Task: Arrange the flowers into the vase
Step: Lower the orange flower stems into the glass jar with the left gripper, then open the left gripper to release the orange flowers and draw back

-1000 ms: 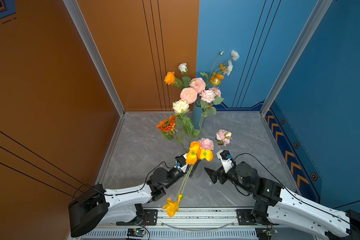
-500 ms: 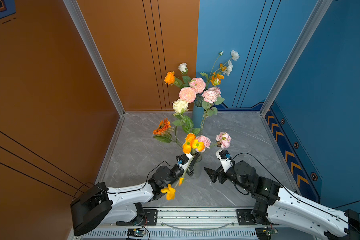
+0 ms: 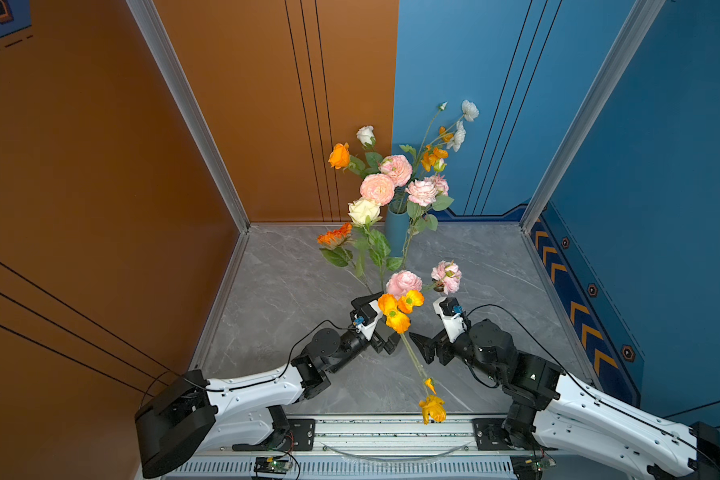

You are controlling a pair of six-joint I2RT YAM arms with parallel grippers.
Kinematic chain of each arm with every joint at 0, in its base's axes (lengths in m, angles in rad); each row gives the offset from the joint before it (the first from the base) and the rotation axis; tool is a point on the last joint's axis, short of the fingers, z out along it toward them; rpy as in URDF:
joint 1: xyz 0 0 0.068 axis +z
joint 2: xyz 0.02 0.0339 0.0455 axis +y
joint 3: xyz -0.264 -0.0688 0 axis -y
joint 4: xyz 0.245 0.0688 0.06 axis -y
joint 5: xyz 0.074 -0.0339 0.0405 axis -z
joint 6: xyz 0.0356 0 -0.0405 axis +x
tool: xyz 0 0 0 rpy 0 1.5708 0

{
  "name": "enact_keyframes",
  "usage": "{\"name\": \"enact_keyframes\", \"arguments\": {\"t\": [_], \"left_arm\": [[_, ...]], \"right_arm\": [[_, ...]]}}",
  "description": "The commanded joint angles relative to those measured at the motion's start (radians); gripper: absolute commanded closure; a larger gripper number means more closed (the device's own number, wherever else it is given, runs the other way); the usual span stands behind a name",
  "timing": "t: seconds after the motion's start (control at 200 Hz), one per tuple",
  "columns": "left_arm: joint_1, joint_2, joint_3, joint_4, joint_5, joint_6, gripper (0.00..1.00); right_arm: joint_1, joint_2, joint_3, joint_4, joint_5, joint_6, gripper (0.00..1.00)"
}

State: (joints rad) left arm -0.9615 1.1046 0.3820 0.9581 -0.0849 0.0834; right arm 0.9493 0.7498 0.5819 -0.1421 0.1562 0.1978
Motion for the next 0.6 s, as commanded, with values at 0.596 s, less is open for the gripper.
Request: {"name": "enact_keyframes", "arguments": {"t": [0.596], "left_arm": [[0.088, -0.341, 0.117, -0.768, 0.293, 0.09, 0.02]], "right_arm": [[-0.139, -0.092, -0.077, 0.011, -0.099, 0.018, 0.0]]}}
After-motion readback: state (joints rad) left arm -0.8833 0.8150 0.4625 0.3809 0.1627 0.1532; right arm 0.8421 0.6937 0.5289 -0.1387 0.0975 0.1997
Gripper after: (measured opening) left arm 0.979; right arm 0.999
